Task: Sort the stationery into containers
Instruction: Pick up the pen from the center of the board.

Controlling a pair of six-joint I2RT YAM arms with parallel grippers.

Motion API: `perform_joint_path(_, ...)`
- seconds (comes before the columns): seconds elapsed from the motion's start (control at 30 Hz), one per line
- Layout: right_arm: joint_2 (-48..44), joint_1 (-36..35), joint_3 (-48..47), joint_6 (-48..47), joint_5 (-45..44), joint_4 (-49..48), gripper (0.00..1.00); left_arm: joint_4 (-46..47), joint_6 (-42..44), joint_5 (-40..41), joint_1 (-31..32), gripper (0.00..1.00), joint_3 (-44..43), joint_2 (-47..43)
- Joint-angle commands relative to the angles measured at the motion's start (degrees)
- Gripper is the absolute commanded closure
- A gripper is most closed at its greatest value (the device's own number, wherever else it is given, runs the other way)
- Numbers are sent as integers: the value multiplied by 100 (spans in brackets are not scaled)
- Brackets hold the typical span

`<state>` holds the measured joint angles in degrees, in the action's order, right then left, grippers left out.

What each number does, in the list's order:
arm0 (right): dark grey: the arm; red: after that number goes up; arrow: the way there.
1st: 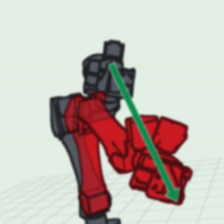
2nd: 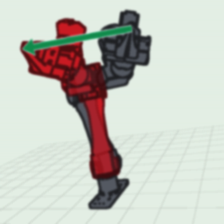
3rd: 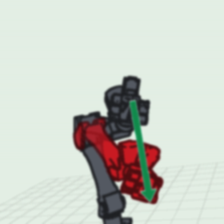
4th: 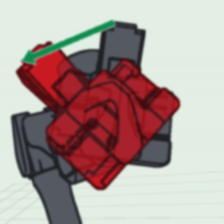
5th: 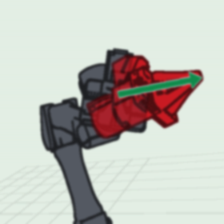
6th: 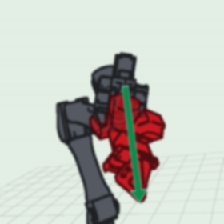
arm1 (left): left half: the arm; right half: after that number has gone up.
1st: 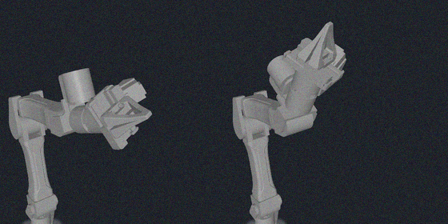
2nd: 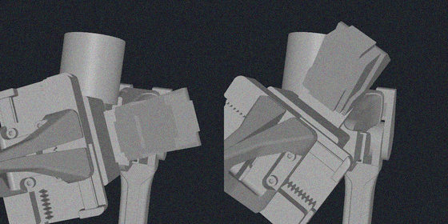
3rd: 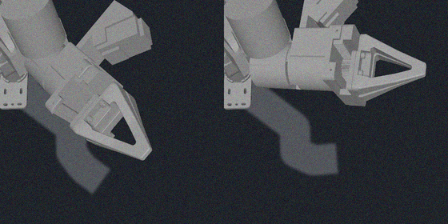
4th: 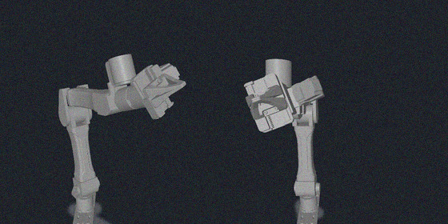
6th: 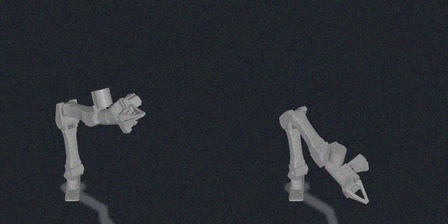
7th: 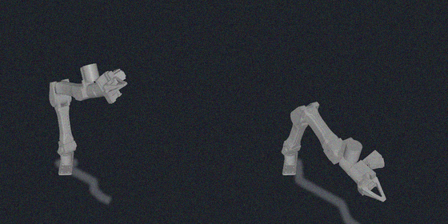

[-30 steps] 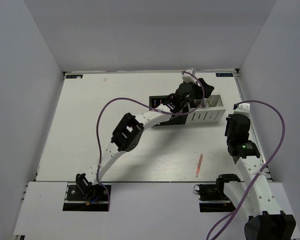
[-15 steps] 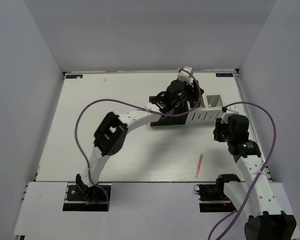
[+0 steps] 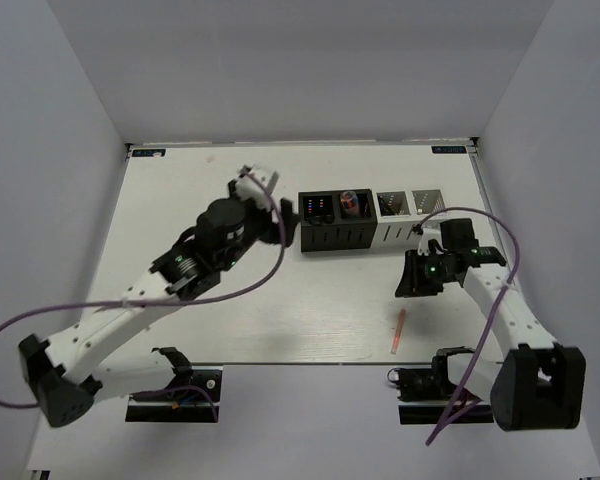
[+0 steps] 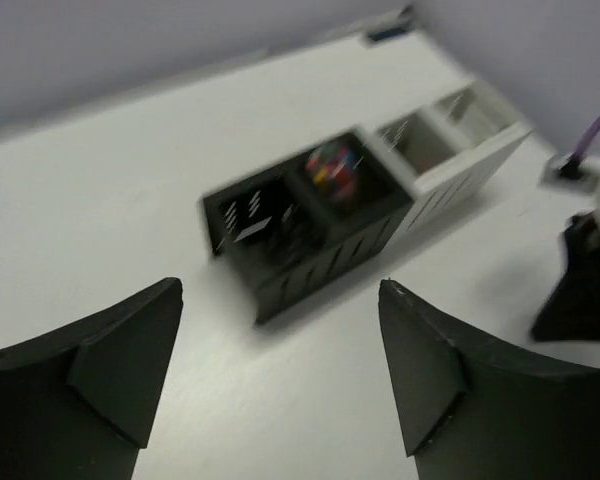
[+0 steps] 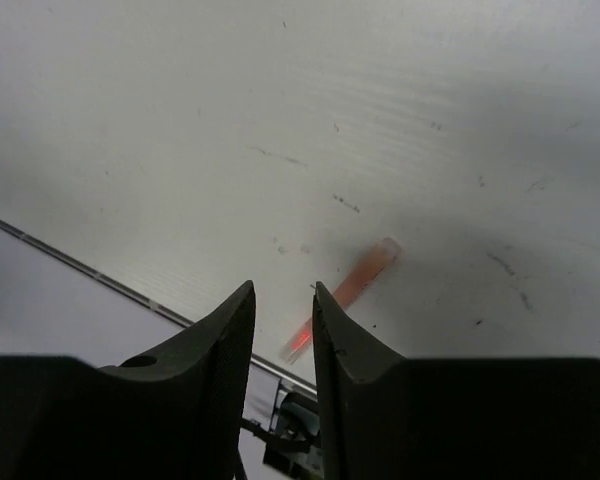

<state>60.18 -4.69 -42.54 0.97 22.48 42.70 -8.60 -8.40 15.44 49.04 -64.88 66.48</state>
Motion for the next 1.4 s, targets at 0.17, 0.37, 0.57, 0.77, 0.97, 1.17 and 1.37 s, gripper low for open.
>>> perform_joint_path(0.17, 1074, -164, 132, 351, 363, 240, 62, -2250, -495, 627, -877, 0, 2277, -2453)
perform_joint_path(0.37, 1127, -322, 334, 614, -375, -42, 55, -2497, -671, 179, -1502, 0, 2884, -3053)
perform_joint_path(0.57, 1224, -366, 440, 755, -920, -165, 55, -2471, -706, -41, -1625, 0, 2911, -2983)
perform_joint_path(0.77, 1496, -384, 527, 931, -1158, -288, 57, -2462, -715, -50, -1634, 0, 3016, -3053)
perform_joint_path(0.97, 1716, -454, 616, 1054, -1360, -543, 58, -2453, -715, -50, -1634, 0, 3034, -3053)
perform_joint_path(1.17, 1953, -621, 475, 1309, -1764, -482, 68, -2436, -715, -68, -1643, 0, 3052, -3071)
perform_joint_path(1.37, 2050, -744, 431, 1432, -1923, -482, 87, -2427, -680, -33, -1643, 0, 3096, -3132)
